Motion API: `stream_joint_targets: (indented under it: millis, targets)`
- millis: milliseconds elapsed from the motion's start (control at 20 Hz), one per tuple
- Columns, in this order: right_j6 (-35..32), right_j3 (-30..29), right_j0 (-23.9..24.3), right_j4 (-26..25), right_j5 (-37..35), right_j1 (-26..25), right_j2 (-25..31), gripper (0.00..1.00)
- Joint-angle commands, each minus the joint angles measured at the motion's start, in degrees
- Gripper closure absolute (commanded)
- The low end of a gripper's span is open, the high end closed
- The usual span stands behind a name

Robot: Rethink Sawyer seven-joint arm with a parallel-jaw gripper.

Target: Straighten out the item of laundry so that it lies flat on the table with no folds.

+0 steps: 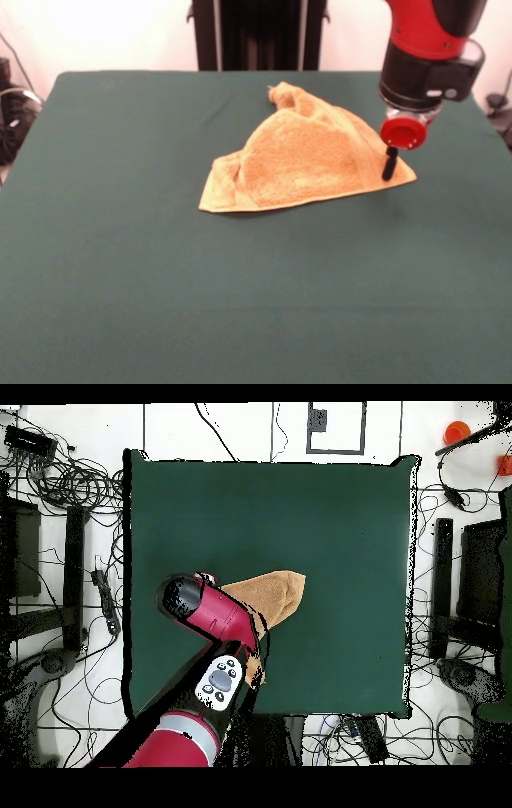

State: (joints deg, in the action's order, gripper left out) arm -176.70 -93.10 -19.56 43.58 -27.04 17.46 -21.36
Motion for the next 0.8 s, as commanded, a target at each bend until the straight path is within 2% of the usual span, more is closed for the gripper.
stream_joint_targets:
  millis: [50,800]
  targets:
    - [-12.52,-4.83,-2.07,2.61,-0.27,-1.29,6.65,0.00]
    - [-11.82,-6.27,-2.33,2.82,1.85,-0.74,6.97,0.00]
